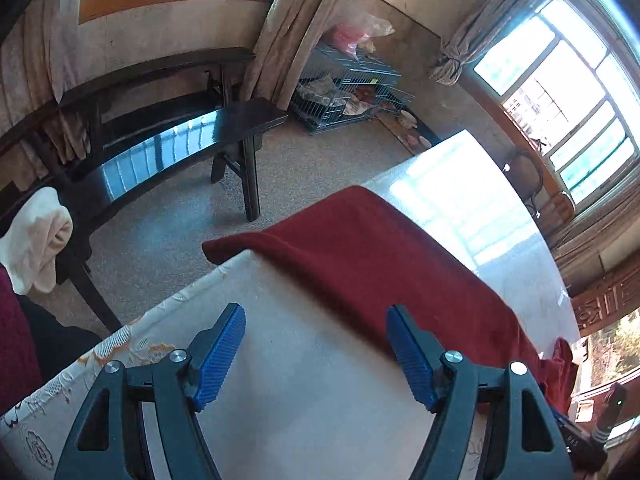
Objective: Fold clothes
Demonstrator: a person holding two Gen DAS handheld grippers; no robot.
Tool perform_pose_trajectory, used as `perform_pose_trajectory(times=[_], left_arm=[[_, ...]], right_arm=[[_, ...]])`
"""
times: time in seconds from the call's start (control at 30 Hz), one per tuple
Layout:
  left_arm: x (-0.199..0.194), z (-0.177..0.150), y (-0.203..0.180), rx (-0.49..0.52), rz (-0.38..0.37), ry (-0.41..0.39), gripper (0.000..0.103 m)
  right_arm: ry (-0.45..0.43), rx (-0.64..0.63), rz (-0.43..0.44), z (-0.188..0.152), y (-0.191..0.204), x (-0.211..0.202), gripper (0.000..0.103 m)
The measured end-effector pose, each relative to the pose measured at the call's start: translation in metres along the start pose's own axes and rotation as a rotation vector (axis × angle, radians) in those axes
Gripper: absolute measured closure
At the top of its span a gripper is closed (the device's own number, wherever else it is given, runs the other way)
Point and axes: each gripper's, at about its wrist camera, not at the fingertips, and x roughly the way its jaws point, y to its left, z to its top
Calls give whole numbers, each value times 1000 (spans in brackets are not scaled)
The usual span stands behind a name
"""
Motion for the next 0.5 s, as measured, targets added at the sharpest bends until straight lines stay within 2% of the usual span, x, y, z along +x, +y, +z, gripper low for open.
perform_pose_trajectory(times=[0.1,0.2,0.3,0.4,0.43,0.5], left_arm=[[6,15,8,-50,-51,43,28],[14,25,9,-105,-119,86,28],[23,35,5,-126,-125,87,31],[30,46,0,-135,-76,104,41],[32,48,0,-138,-56,110,45],[34,52,4,-150,-19,118,84]], right_arm=[[5,-75,-65,-1,14,2,32],[4,-29,-54,1,10,1,29],[7,-20,-59,3,9,1,28],[9,-17,-68,5,9,0,27],[8,-8,-65,6,7,-1,27],[5,10,-57,8,4,-3,26]])
